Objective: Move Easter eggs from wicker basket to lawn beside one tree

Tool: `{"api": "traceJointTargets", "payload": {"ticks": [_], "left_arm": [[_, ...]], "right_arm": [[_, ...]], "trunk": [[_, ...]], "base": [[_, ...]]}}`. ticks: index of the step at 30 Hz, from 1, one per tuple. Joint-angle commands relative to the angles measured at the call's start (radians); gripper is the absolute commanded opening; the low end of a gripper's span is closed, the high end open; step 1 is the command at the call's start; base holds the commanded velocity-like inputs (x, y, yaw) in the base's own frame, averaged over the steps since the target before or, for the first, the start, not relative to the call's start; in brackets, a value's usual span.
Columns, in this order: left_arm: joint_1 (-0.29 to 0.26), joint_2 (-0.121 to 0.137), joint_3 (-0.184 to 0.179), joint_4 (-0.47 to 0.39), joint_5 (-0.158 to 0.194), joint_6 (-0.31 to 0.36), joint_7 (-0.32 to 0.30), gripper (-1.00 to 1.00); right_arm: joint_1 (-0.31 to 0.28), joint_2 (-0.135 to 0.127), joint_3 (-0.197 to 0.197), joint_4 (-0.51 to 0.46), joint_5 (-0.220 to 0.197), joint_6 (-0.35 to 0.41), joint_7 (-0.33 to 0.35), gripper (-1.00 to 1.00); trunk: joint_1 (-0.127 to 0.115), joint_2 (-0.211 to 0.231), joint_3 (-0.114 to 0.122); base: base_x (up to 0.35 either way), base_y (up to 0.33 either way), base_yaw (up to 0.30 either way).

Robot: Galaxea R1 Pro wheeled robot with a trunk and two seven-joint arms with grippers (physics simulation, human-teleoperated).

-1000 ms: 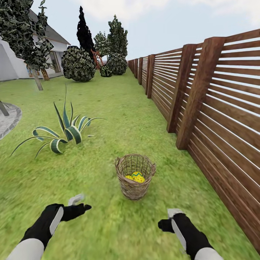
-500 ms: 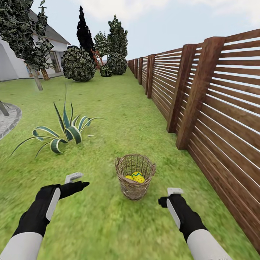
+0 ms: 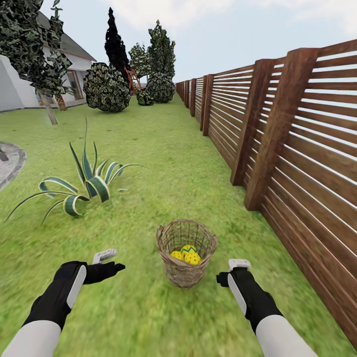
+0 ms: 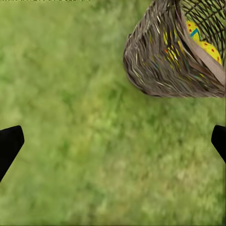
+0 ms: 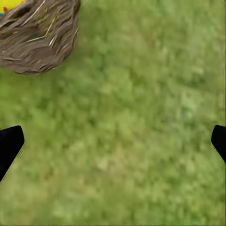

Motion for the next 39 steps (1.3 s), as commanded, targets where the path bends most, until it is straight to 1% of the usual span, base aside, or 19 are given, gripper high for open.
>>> {"api": "traceJointTargets", "payload": {"ticks": [1, 8, 24, 25, 26, 27, 30, 33, 39], "left_arm": [[-0.001, -0.002, 0.001, 0.002, 0.004, 0.009, -0.001, 1.0], [-0.001, -0.002, 0.001, 0.007, 0.004, 0.013, -0.001, 1.0], [-0.001, -0.001, 0.001, 0.009, 0.004, 0.013, -0.001, 1.0], [-0.001, -0.001, 0.001, 0.009, 0.004, 0.013, -0.001, 1.0], [-0.001, -0.001, 0.001, 0.009, 0.004, 0.013, -0.001, 1.0], [-0.001, -0.001, 0.001, 0.009, 0.004, 0.013, -0.001, 1.0], [-0.001, 0.0, 0.001, 0.01, 0.004, 0.013, 0.0, 1.0], [-0.001, 0.002, 0.001, 0.01, 0.003, 0.014, 0.0, 1.0], [0.0, 0.003, 0.0, 0.01, 0.003, 0.015, 0.001, 1.0]], "right_arm": [[0.0, 0.0, 0.002, -0.001, -0.006, 0.004, -0.006, 1.0], [0.0, 0.001, 0.002, -0.002, -0.007, 0.005, -0.005, 1.0], [0.0, 0.001, -0.003, -0.002, -0.012, 0.005, -0.004, 1.0], [0.0, 0.001, -0.003, -0.002, -0.012, 0.005, 0.0, 1.0], [0.0, -0.001, -0.005, 0.0, -0.015, 0.005, 0.047, 1.0], [0.0, -0.001, -0.005, 0.001, -0.015, 0.005, 0.068, 1.0], [0.0, -0.004, -0.009, 0.012, -0.016, 0.005, 0.107, 1.0], [0.0, -0.003, -0.01, 0.019, -0.016, 0.005, 0.115, 1.0], [0.0, -0.001, -0.01, 0.023, -0.016, 0.005, 0.118, 1.0]], "trunk": [[0.0, 0.0, -0.001], [0.0, 0.0, -0.001], [0.0, 0.0, 0.004], [0.0, 0.0, 0.005], [0.0, 0.0, 0.005], [0.0, 0.0, 0.006], [0.0, 0.0, 0.008], [0.0, 0.0, 0.008], [0.0, 0.0, 0.008]], "base": [[0.324, 0.0, 0.0], [0.325, 0.0, -0.058], [0.325, 0.08, -0.267], [0.325, 0.145, -0.278], [0.322, 0.165, -0.278], [0.32, 0.172, -0.278], [0.317, 0.181, -0.275], [0.31, 0.193, -0.207], [0.287, 0.224, -0.032]]}}
